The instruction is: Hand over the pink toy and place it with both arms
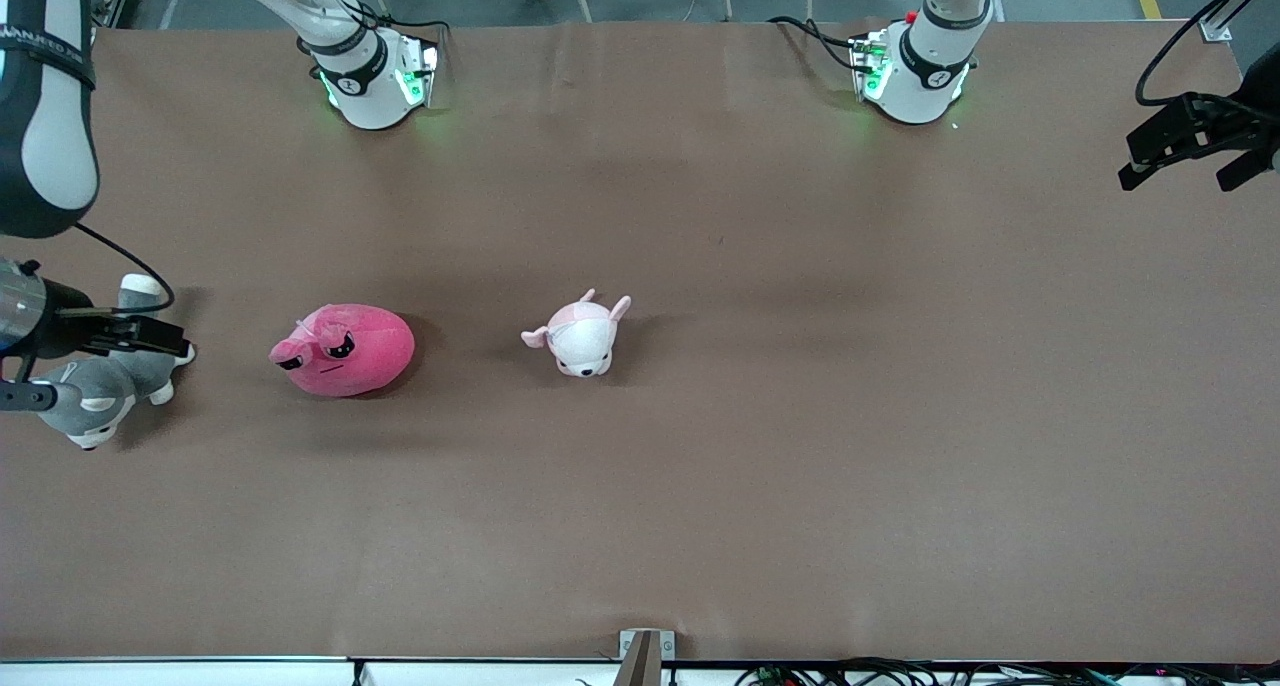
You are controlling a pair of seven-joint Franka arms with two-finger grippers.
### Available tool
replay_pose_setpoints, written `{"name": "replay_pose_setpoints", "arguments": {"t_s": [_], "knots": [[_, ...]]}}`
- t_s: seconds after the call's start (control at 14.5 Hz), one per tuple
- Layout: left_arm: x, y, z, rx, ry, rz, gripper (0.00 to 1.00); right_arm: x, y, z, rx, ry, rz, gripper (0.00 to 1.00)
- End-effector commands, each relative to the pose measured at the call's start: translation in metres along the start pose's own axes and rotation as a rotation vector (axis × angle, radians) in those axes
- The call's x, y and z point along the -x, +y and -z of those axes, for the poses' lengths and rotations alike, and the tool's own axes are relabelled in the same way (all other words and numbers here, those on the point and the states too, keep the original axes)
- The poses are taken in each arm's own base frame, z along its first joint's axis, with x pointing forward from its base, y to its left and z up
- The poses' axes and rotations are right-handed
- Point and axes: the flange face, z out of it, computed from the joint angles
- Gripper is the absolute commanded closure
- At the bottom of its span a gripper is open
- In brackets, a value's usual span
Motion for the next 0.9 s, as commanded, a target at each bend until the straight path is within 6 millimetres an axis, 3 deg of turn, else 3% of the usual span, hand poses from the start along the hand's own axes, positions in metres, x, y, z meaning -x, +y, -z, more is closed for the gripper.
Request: {"name": "replay_pose_setpoints", "arguments": {"t_s": [0.0,0.28,0.83], "knots": [[-0.003,-0.003,0.004,0.004,0.005,-0.016,0.0,0.023,-0.003,0.029,0.008,-0.042,0.002,0.0],[-0.005,-0.004,0.003,0.005,0.004,-0.011,0.0,0.055,-0.031,0.039,0.004,-0.08,-0.014,0.0],[-0.008,-0.006,-0.002,0.011,-0.006,-0.006,0.0,0.044,-0.026,0.035,0.01,-0.042,-0.023,0.0]]}}
